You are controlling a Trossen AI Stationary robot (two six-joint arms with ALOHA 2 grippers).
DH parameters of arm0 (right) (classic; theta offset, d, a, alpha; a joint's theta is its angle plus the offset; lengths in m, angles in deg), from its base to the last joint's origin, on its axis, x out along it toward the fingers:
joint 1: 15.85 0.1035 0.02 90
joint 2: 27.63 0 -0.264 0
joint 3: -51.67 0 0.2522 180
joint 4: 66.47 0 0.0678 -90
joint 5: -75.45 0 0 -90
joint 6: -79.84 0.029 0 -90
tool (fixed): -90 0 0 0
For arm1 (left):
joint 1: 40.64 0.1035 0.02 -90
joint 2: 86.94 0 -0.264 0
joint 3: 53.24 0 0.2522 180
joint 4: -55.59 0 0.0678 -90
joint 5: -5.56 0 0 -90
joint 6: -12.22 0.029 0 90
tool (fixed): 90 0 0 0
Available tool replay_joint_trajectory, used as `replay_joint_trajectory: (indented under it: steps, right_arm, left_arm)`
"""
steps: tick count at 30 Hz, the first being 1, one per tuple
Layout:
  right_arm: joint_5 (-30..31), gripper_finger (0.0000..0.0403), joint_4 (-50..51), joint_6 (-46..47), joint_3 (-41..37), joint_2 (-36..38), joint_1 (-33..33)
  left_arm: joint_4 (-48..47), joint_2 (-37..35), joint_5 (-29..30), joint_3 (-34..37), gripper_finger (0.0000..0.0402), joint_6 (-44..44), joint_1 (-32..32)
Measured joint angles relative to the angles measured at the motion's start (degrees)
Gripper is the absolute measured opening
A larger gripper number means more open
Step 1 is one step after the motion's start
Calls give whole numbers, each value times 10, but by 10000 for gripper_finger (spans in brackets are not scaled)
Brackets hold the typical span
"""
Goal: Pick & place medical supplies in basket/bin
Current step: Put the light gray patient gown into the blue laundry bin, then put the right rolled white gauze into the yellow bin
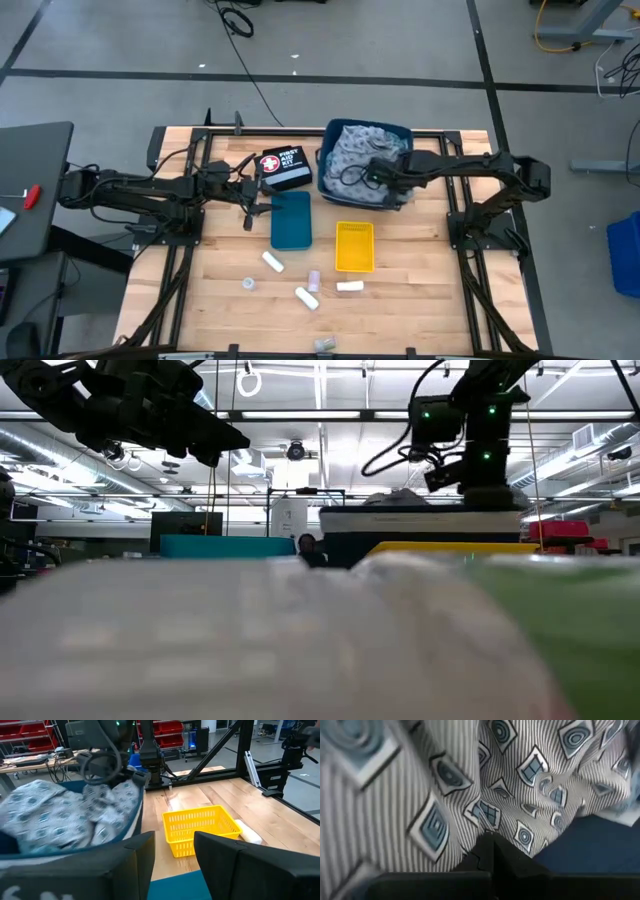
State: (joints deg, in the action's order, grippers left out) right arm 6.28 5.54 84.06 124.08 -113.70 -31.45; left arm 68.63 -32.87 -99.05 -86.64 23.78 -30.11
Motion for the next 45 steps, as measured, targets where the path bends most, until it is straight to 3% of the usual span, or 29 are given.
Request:
replay_joint_trajectory:
  steps: [11,16,23,30,37,45]
  right_arm:
    - [36,0,174,134,1,3,23]
    - [83,0,179,162,0,17,49]
    - [138,0,112,151,0,71,82]
    - [151,0,-10,70,0,139,149]
    - [95,0,-165,-16,0,157,231]
    - [65,2,-279,-53,0,148,310]
  left_arm:
    - [-2,0,0,0,142,0,0]
    - [-4,0,0,0,142,0,0]
    - [-2,0,0,0,142,0,0]
    - [2,0,-10,0,142,-6,0]
    - [12,0,-72,0,142,-36,-8]
    - [-42,0,-3,0,146,-36,-73]
